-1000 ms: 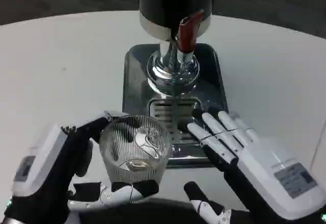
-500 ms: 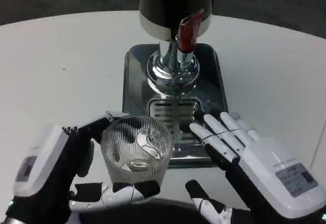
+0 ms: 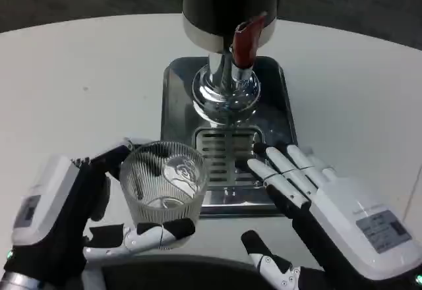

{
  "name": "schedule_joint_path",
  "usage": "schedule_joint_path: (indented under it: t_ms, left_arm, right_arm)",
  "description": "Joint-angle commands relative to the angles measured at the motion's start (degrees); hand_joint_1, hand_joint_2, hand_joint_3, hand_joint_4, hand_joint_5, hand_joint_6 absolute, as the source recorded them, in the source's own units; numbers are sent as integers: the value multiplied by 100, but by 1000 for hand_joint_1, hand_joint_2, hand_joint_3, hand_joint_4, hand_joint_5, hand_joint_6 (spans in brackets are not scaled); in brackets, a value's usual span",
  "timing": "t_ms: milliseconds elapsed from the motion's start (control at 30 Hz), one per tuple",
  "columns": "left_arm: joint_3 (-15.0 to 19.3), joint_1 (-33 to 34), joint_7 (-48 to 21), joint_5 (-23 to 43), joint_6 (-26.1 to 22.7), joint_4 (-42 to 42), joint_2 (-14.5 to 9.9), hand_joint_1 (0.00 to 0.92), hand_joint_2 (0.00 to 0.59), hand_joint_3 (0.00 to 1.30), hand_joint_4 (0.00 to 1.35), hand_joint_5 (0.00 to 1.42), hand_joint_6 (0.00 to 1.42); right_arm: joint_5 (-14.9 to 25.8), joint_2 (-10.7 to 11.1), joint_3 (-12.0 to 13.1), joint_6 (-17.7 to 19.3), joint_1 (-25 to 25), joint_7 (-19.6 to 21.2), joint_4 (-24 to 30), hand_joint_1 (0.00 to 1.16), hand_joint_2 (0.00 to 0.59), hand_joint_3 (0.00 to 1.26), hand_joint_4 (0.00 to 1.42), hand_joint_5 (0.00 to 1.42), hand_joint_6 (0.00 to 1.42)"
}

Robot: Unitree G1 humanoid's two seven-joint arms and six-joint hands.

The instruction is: Grasp the cup under the faucet to collect the drink, then remove the cup.

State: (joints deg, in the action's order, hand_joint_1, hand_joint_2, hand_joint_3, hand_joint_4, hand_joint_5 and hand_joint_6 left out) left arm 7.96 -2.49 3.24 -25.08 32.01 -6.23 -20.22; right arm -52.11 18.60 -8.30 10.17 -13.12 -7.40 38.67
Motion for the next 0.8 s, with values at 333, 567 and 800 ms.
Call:
schedule_joint_path:
  t_ms: [333,567,800]
  left_arm:
    - [-387,1548,884,-630,273,1572,-182,601,143,937,1028,1171,1339]
    - [-776,2500,1355,-929,395,2743,-282,601,142,937,1028,1171,1339]
    - [-1244,3294,1907,-1234,482,3906,-286,601,141,946,1038,1171,1339]
  right_arm:
    - [-79,-73,115,-98,-450,-22,362,359,473,135,50,26,50]
    - [-95,-131,175,-103,-657,18,502,363,473,136,52,34,50]
    - [-63,-158,301,-98,-730,35,567,366,473,136,54,37,50]
